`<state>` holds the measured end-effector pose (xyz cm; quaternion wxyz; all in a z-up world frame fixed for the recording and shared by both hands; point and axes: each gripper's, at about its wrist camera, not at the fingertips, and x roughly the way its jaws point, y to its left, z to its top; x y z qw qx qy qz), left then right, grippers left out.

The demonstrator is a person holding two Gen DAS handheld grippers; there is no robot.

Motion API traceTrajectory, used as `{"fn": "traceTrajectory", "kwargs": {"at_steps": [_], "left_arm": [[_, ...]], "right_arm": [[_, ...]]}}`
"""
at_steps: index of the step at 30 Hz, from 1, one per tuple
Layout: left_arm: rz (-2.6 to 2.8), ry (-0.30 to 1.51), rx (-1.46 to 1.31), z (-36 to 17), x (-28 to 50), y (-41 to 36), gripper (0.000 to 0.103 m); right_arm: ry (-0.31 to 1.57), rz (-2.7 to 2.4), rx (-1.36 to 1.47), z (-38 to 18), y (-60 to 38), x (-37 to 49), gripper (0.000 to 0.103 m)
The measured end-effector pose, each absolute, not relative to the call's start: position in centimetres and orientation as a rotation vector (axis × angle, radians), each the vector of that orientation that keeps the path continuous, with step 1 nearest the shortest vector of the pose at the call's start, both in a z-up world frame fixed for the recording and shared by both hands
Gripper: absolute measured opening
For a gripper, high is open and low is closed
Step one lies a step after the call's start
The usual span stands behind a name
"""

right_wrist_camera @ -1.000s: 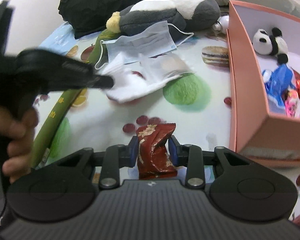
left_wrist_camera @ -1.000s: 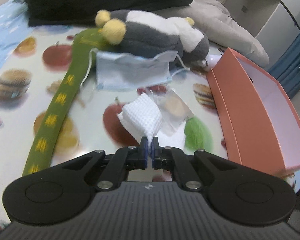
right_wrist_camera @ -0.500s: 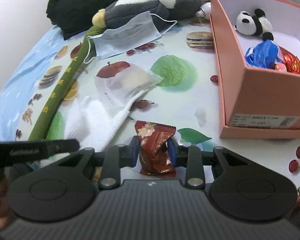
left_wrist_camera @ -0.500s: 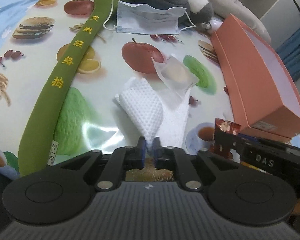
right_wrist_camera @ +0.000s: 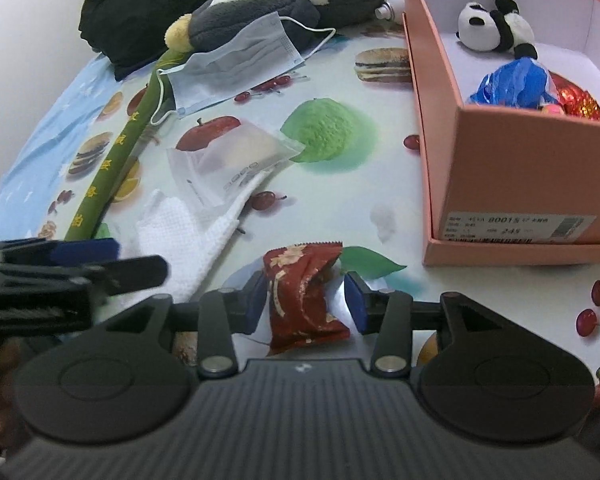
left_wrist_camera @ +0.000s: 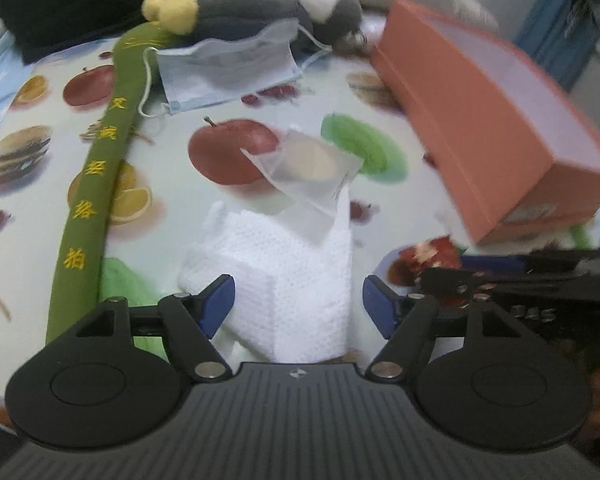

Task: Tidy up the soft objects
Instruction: 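Grasp the white waffle towel with the left gripper while the right gripper lifts the packet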

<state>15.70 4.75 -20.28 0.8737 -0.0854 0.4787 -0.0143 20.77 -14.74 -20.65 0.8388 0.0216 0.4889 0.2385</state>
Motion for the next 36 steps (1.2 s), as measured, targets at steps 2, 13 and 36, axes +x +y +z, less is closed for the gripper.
{"fn": "traceTrajectory", "kwargs": {"at_steps": [2, 13, 36], "left_arm": [[-0.028, 1.02, -0.133, -21.2, 16.2, 4.3, 0.075], [-0.038, 1.02, -0.013, -22.7, 16.9, 2.7, 0.074], [-0.044, 0.887, -0.29, -14.2, 17.0, 3.9, 0.013]], "right_arm": [[1.044, 0.509, 0.054, -21.0, -14.9, 20.8, 0.045], [1.038, 0.536, 0.015, -21.2, -14.3, 21.0, 0.035], [0.892, 0.489, 0.061, -13.2, -16.5, 21.5, 0.031]]}}
